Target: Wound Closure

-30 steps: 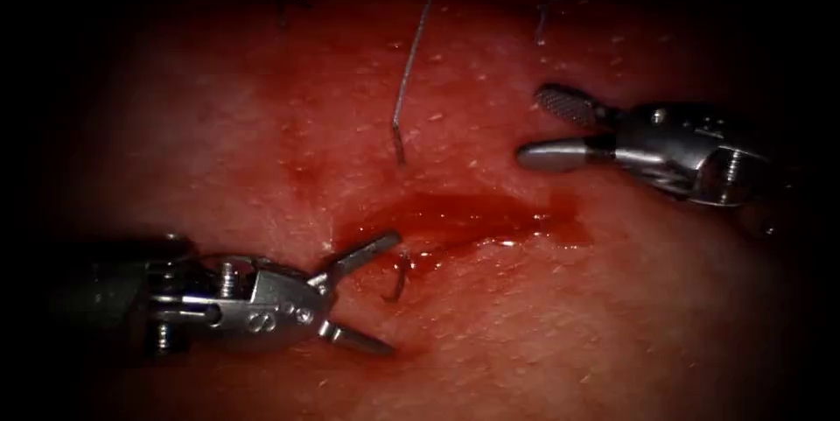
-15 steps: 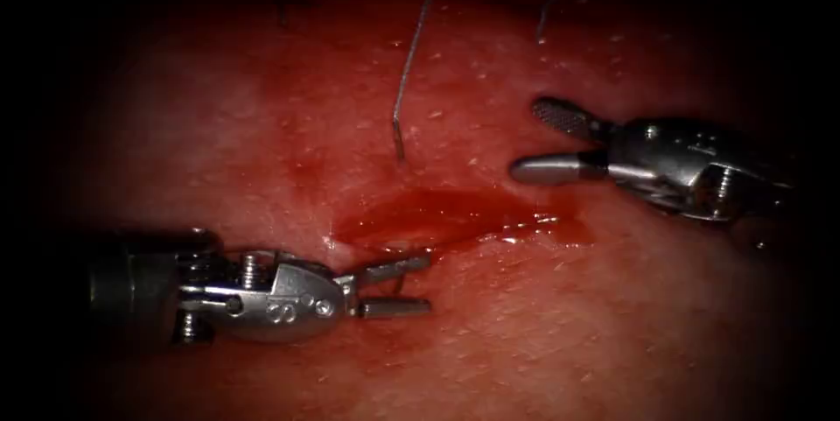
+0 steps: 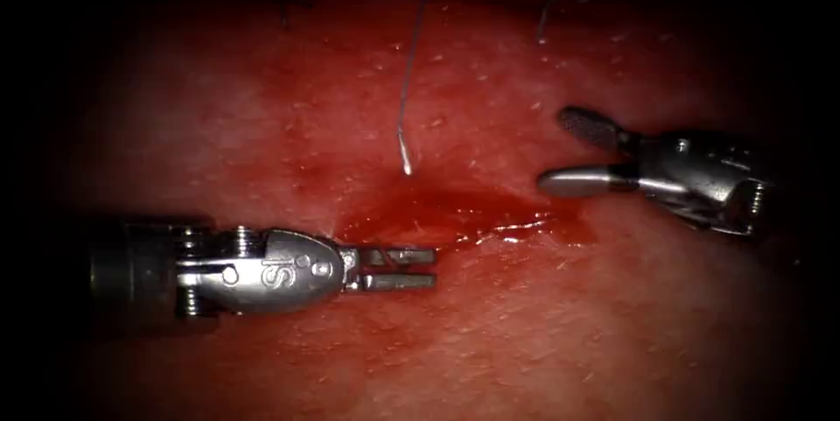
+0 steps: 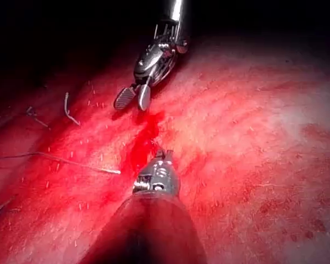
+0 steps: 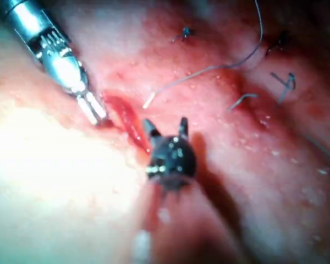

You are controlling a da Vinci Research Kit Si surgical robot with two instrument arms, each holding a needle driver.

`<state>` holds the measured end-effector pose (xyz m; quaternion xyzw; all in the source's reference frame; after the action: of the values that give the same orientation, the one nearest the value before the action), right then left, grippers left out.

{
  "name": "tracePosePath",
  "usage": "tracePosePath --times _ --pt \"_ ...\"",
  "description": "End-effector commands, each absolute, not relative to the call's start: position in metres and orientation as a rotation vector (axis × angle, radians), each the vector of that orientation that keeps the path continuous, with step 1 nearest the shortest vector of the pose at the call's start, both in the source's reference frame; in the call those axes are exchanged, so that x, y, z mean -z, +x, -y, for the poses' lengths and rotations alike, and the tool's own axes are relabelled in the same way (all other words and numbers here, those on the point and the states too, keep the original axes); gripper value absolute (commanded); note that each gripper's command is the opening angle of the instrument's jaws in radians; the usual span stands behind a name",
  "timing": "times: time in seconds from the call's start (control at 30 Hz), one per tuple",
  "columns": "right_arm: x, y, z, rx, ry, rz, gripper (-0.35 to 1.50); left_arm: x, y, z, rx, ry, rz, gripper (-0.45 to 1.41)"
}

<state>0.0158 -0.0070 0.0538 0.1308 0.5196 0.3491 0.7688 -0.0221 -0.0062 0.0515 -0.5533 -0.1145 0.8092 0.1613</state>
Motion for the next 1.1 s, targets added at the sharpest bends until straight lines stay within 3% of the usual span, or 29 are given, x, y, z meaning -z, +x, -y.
tracePosePath --times 0.03,0.27,0.4,0.5,0.53,0.57,0.63,0.67,0.7,0.9,0.97,1.1 --pt "-0.054 0.0161 0.007 -0.761 0.287 -1.129 0.84 -0.051 -0.0228 0.006 -2.236 -1.565 0.429 -0.45" --pt "-0.054 0.0161 0.008 -0.791 0.311 -1.133 0.81 -0.049 -0.0227 0.006 -1.983 -1.482 0.755 -0.45" --pt "-0.053 0.0160 0.009 -0.812 0.377 -1.140 0.68 -0.047 -0.0223 0.005 -1.878 -1.459 0.855 -0.45" --pt "-0.053 0.0157 0.009 -0.793 0.463 -1.157 0.34 -0.045 -0.0217 0.005 -1.846 -1.442 0.891 -0.45" --pt "-0.052 0.0155 0.009 -0.767 0.504 -1.164 0.07 -0.044 -0.0214 0.005 -1.841 -1.441 0.894 -0.45" --pt "-0.052 0.0154 0.009 -0.744 0.528 -1.170 0.07 -0.044 -0.0211 0.006 -1.838 -1.441 0.899 -0.45" --pt "-0.051 0.0154 0.008 -0.702 0.513 -1.180 0.46 -0.043 -0.0208 0.006 -1.832 -1.438 0.900 -0.45" --pt "-0.051 0.0153 0.008 -0.693 0.514 -1.182 0.49 -0.042 -0.0206 0.006 -1.823 -1.432 0.905 -0.45" --pt "-0.050 0.0152 0.008 -0.684 0.528 -1.185 0.36 -0.041 -0.0203 0.007 -1.824 -1.438 0.903 -0.45" --pt "-0.049 0.0155 0.009 -0.804 0.642 -1.155 0.06 -0.037 -0.0202 0.008 -1.877 -1.515 0.836 -0.45" --pt "-0.049 0.0157 0.010 -0.857 0.687 -1.140 0.02 -0.036 -0.0204 0.007 -1.940 -1.547 0.754 -0.45" --pt "-0.048 0.0164 0.010 -0.900 0.739 -1.125 0.12 -0.035 -0.0208 0.007 -2.121 -1.586 0.544 -0.45"
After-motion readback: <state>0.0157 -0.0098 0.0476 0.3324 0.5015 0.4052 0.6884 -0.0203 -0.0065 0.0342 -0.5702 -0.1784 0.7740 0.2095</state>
